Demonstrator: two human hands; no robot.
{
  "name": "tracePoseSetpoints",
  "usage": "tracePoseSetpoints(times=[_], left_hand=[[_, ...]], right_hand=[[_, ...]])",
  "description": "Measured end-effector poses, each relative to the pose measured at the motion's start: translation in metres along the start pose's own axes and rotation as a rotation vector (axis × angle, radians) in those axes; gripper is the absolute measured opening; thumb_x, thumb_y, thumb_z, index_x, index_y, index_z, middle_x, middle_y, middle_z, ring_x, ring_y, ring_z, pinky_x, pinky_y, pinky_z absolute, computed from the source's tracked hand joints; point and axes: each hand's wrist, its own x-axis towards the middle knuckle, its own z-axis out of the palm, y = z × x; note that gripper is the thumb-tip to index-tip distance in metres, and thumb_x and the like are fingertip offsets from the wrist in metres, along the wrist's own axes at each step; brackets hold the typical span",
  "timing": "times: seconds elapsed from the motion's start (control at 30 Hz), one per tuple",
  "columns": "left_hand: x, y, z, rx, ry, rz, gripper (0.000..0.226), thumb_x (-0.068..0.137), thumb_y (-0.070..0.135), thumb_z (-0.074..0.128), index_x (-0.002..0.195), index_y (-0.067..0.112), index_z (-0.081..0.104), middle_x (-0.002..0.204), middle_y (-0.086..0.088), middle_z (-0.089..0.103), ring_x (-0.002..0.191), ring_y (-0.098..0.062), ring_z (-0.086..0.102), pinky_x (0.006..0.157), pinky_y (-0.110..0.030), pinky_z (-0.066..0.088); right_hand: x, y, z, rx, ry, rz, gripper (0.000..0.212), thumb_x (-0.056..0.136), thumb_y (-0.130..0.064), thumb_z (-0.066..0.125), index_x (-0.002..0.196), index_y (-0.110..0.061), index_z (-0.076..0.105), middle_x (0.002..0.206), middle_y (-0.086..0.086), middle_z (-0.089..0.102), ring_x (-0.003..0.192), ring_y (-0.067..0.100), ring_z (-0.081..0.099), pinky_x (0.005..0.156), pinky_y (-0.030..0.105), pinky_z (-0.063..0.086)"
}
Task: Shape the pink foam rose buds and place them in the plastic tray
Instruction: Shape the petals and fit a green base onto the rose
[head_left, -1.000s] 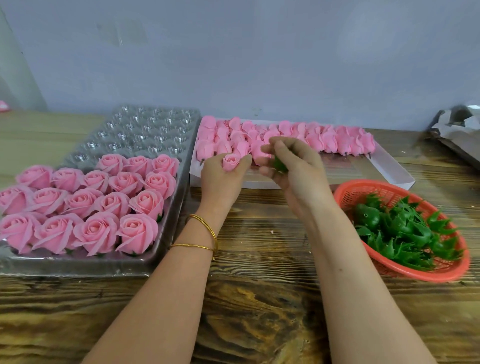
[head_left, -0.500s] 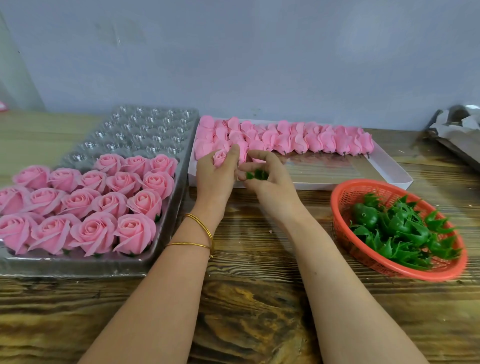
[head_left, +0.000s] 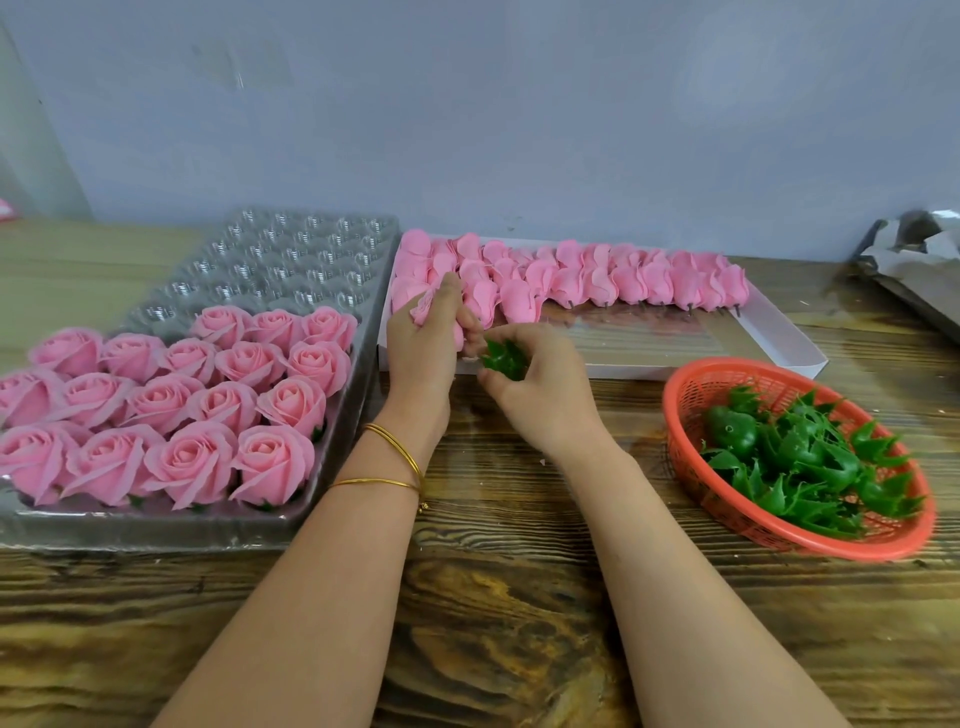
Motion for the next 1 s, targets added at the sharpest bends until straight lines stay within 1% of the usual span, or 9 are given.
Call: tracePoseSetpoints(times=[0.07, 0.13, 0.2, 0.33, 0.53, 0.67, 0.7, 0.83, 1.0], left_hand=[[0.0000, 0.0004, 0.0003, -0.024, -0.002, -0.002, 0.054, 0.096, 0.029, 0.055, 0.042, 0.022, 0.060, 0.051, 0.005, 0.058, 0.045, -0.009, 0.053, 0.050, -0.022, 0.047], [0.0008, 0.0000, 0.0005, -0.049, -0.002, -0.003, 0.053, 0.096, 0.027, 0.056, 0.043, 0.022, 0.061, 0.053, 0.005, 0.060, 0.049, -0.009, 0.057, 0.052, -0.021, 0.049], [0.0023, -0.0002, 0.0006, -0.080, -0.007, -0.004, 0.054, 0.096, 0.025, 0.055, 0.043, 0.022, 0.061, 0.055, 0.003, 0.062, 0.057, -0.010, 0.062, 0.056, -0.021, 0.050], [0.0026, -0.0009, 0.0015, -0.103, -0.045, -0.005, 0.052, 0.096, 0.025, 0.054, 0.045, 0.021, 0.063, 0.061, -0.002, 0.067, 0.064, -0.014, 0.063, 0.073, -0.031, 0.049], [-0.0012, 0.0001, 0.0028, -0.080, -0.100, -0.034, 0.047, 0.096, 0.028, 0.054, 0.051, 0.012, 0.057, 0.071, -0.008, 0.069, 0.073, -0.019, 0.064, 0.087, -0.040, 0.048], [-0.0033, 0.0002, 0.0053, -0.036, -0.127, -0.059, 0.048, 0.096, 0.031, 0.054, 0.052, 0.011, 0.055, 0.076, -0.010, 0.069, 0.071, -0.018, 0.063, 0.073, -0.032, 0.049], [-0.0034, 0.0002, 0.0053, -0.023, -0.136, -0.061, 0.049, 0.096, 0.031, 0.054, 0.051, 0.012, 0.055, 0.076, -0.009, 0.070, 0.071, -0.017, 0.063, 0.071, -0.030, 0.048], [-0.0039, -0.0010, 0.0050, 0.032, -0.173, -0.037, 0.049, 0.095, 0.033, 0.053, 0.050, 0.017, 0.057, 0.078, -0.003, 0.071, 0.075, -0.014, 0.065, 0.074, -0.030, 0.049], [-0.0051, -0.0027, 0.0044, 0.093, -0.180, -0.013, 0.043, 0.087, 0.041, 0.056, 0.049, 0.022, 0.058, 0.073, 0.001, 0.069, 0.079, -0.015, 0.065, 0.077, -0.038, 0.052]], right_hand=[[-0.0009, 0.0000, -0.0006, -0.031, 0.022, -0.035, 0.041, 0.082, -0.004, 0.070, 0.122, -0.014, 0.066, 0.106, -0.001, 0.053, 0.101, 0.011, 0.051, 0.092, 0.014, 0.033], [-0.0018, 0.0000, -0.0008, -0.055, 0.031, -0.066, 0.046, 0.082, -0.002, 0.070, 0.125, -0.016, 0.065, 0.099, -0.005, 0.046, 0.097, 0.009, 0.046, 0.086, 0.011, 0.029], [-0.0024, 0.0009, -0.0006, -0.085, 0.029, -0.088, 0.050, 0.080, -0.001, 0.070, 0.128, -0.017, 0.063, 0.100, -0.003, 0.050, 0.098, 0.013, 0.048, 0.085, 0.013, 0.030], [-0.0020, 0.0025, 0.0008, -0.117, 0.054, -0.101, 0.052, 0.077, -0.001, 0.071, 0.127, -0.013, 0.062, 0.112, 0.007, 0.066, 0.107, 0.023, 0.057, 0.084, 0.018, 0.035], [-0.0021, 0.0033, 0.0033, -0.077, 0.043, -0.062, 0.055, 0.078, -0.004, 0.073, 0.129, -0.013, 0.059, 0.119, 0.005, 0.067, 0.113, 0.022, 0.059, 0.095, 0.027, 0.044], [-0.0019, 0.0047, 0.0058, -0.027, 0.059, -0.071, 0.064, 0.077, -0.005, 0.077, 0.137, -0.013, 0.054, 0.123, 0.002, 0.066, 0.111, 0.012, 0.058, 0.083, 0.001, 0.032], [-0.0015, 0.0050, 0.0063, -0.014, 0.061, -0.073, 0.065, 0.077, -0.006, 0.077, 0.137, -0.014, 0.054, 0.123, 0.002, 0.067, 0.111, 0.011, 0.058, 0.082, 0.001, 0.032], [-0.0010, 0.0046, 0.0076, 0.038, 0.058, -0.061, 0.062, 0.077, -0.008, 0.077, 0.135, -0.016, 0.054, 0.117, -0.002, 0.067, 0.111, 0.013, 0.060, 0.089, 0.012, 0.041], [-0.0022, 0.0023, 0.0064, 0.081, 0.073, -0.071, 0.057, 0.077, -0.006, 0.075, 0.130, -0.019, 0.059, 0.105, -0.011, 0.064, 0.098, 0.000, 0.058, 0.076, -0.003, 0.036]])
